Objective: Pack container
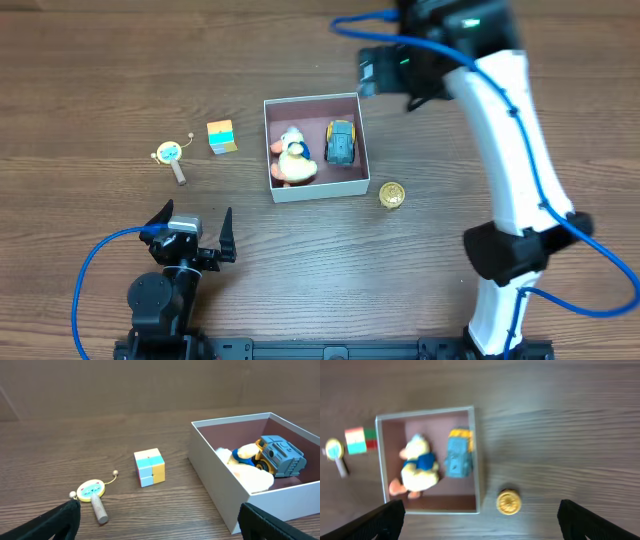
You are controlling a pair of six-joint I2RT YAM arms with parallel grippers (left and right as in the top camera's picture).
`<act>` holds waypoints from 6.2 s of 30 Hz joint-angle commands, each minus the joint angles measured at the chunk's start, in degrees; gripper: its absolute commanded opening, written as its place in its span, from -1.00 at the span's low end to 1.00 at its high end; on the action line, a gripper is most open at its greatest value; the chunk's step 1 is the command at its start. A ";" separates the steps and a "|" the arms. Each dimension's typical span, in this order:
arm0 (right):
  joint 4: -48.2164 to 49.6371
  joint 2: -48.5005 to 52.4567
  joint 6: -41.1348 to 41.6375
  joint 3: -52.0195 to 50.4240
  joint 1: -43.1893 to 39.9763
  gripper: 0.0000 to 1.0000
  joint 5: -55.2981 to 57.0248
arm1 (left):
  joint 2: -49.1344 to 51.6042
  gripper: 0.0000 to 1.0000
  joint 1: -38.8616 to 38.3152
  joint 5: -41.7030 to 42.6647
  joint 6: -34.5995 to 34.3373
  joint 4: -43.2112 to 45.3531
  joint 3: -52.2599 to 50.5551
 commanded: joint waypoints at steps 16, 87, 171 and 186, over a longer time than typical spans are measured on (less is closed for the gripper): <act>30.99 -32.83 3.80 -77.85 -6.23 1.00 -10.27 | -0.35 1.00 0.42 0.20 1.07 0.07 -0.20; 53.81 -17.31 -22.05 -80.83 -10.80 0.01 -8.26 | -0.35 1.00 0.42 0.22 1.07 0.07 -0.20; 33.66 -14.10 4.57 -68.70 -11.76 -0.92 8.83 | -0.35 1.00 0.42 0.22 1.05 0.07 -0.20; 22.60 -14.14 -2.84 -59.60 -16.37 0.94 -0.46 | -0.28 1.00 0.42 0.22 1.07 0.07 -0.20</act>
